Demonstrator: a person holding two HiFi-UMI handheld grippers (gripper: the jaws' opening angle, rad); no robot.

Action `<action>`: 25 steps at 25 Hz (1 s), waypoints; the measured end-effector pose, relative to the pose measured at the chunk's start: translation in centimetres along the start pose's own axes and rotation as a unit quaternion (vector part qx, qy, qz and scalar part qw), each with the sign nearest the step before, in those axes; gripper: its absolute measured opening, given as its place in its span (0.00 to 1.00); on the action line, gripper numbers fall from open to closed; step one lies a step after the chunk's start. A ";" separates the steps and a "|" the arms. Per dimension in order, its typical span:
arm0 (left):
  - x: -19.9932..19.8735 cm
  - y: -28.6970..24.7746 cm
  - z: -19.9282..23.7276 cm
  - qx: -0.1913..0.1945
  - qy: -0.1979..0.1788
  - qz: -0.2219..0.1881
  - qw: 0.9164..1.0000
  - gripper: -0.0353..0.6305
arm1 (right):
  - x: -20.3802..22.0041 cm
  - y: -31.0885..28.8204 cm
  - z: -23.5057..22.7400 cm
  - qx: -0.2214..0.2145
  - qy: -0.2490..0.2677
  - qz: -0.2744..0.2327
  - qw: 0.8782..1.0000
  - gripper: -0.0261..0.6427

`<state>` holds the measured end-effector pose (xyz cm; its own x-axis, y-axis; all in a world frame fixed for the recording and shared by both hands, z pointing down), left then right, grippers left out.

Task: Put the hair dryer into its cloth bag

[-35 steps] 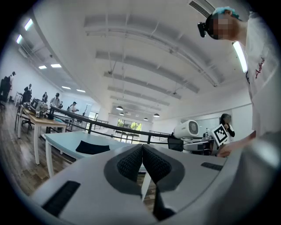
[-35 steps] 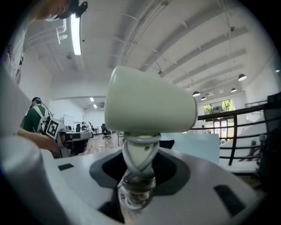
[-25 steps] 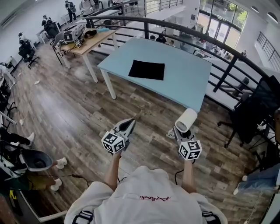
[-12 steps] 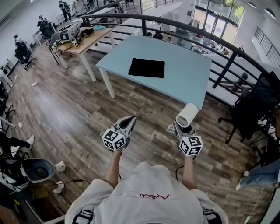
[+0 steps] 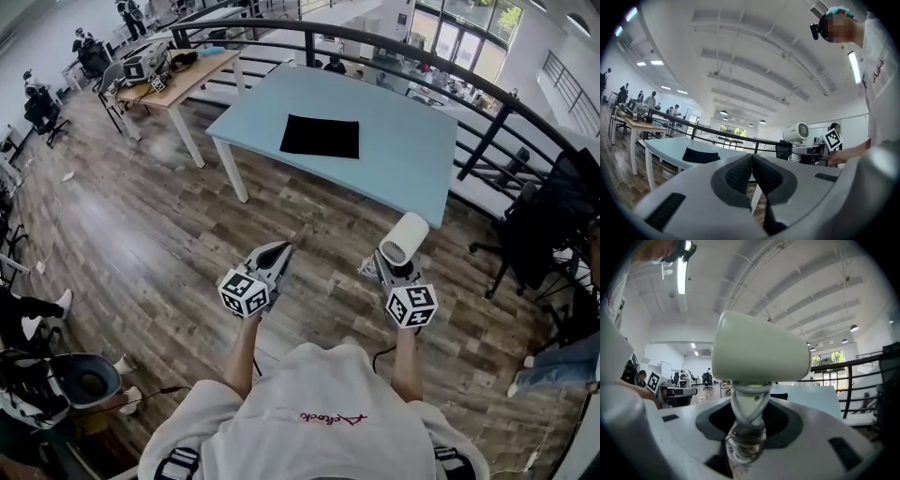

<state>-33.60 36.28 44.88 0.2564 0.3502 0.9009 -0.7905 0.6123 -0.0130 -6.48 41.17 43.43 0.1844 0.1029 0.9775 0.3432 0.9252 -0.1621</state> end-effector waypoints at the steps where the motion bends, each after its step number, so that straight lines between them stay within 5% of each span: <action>1: 0.0 0.1 0.2 0.000 0.002 0.000 1.000 0.07 | 0.0 -0.1 0.2 -0.001 0.000 0.002 1.000 0.29; 25: 0.2 -4.8 5.0 0.004 0.008 0.004 1.000 0.07 | 1.6 -5.9 -3.0 -0.001 0.014 0.015 1.000 0.29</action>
<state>-32.52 29.89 47.32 0.2589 0.3669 0.8935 -0.7967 0.6041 -0.0172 -5.51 34.76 45.51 0.2199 0.1195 0.9682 0.3385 0.9214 -0.1907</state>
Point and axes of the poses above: the fingertips, and each gripper's own axes: y backward along the fingers, z to its left, x out of its underside, the point moved 4 cm from there along y, backward along the fingers, and after that the axes turned 13 degrees about y, right-handed, at the moved point
